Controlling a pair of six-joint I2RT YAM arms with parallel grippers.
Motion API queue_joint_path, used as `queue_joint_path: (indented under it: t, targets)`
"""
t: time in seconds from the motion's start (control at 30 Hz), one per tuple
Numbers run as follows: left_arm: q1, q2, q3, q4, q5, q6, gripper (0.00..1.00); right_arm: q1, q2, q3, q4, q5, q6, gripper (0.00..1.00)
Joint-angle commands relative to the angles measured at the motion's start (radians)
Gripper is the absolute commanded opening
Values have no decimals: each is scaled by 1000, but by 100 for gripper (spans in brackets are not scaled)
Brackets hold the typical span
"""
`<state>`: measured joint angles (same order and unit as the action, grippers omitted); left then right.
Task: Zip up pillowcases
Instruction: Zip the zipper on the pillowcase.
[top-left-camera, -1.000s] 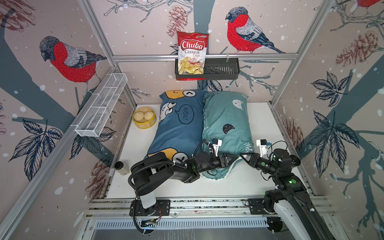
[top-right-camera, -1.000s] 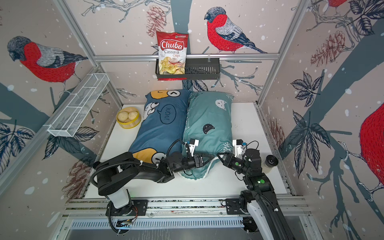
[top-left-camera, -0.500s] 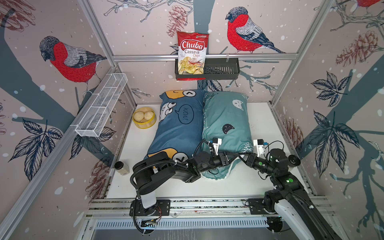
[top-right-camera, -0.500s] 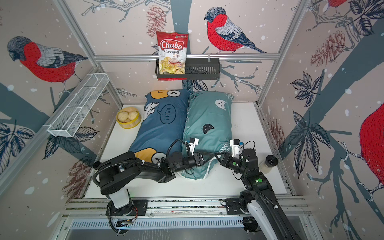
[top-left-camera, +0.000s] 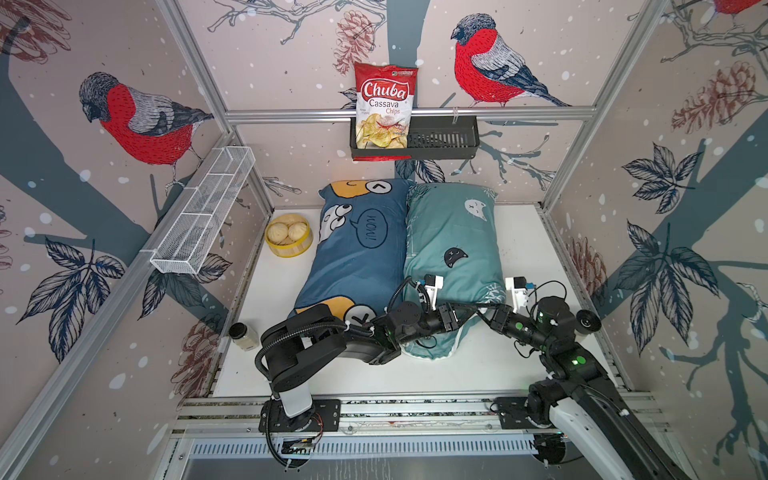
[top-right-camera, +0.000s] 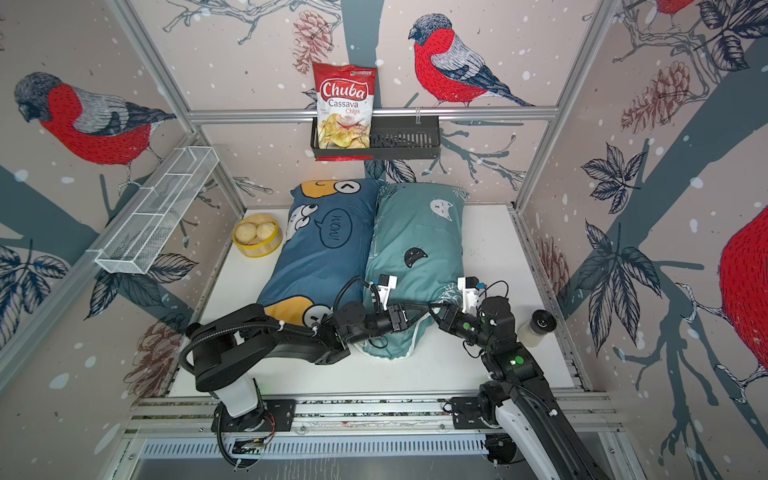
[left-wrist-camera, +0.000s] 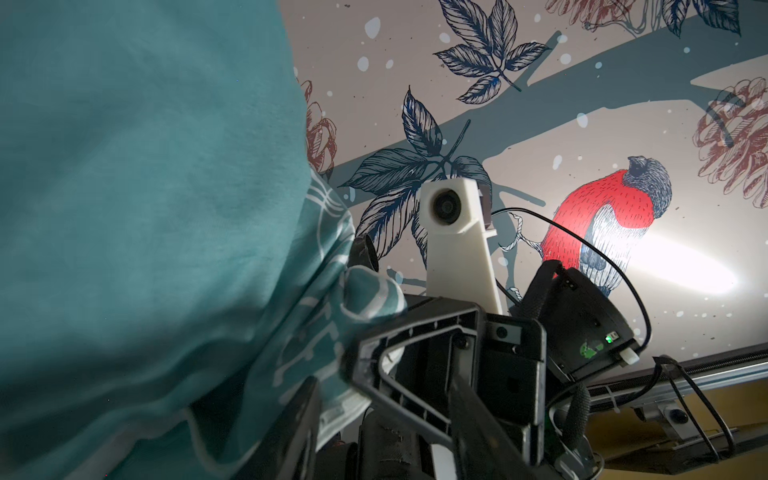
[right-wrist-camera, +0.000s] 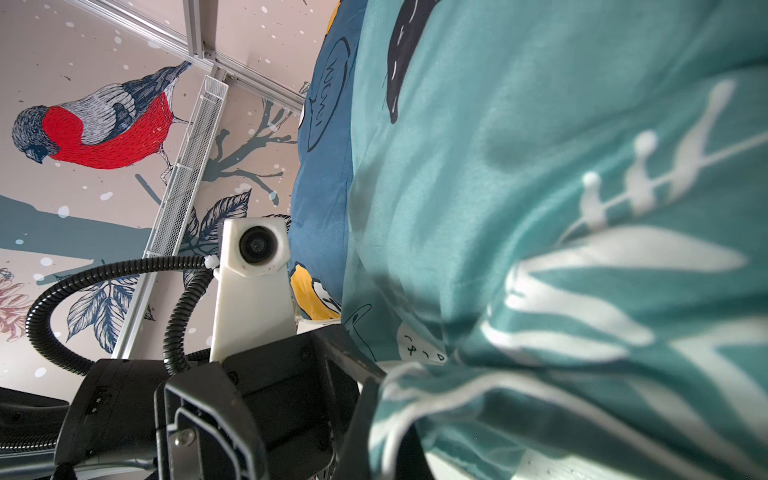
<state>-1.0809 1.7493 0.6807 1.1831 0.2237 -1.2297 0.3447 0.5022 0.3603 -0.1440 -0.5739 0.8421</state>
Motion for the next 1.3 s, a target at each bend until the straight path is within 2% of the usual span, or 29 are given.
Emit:
queue_joint_path:
  t: [0.0,0.3,0.6,0.77,1.27]
  targets:
    - [1,7,-6,15,-6,4,51,2,-5,15,40,-2,-5,0]
    - [0,14,-7,41,-4,-11,52,16,10,9,70,2,9,0]
    - [-2,25,-10,69,-1,-31,50,125,65,-16,141,83,24,0]
    - [1,3,-34,66,-13,-25,50,118,46,0,94,118,-10,0]
    - [9,-3,-78,106,-25,-45,46,70,-3,-7,32,92,-50,0]
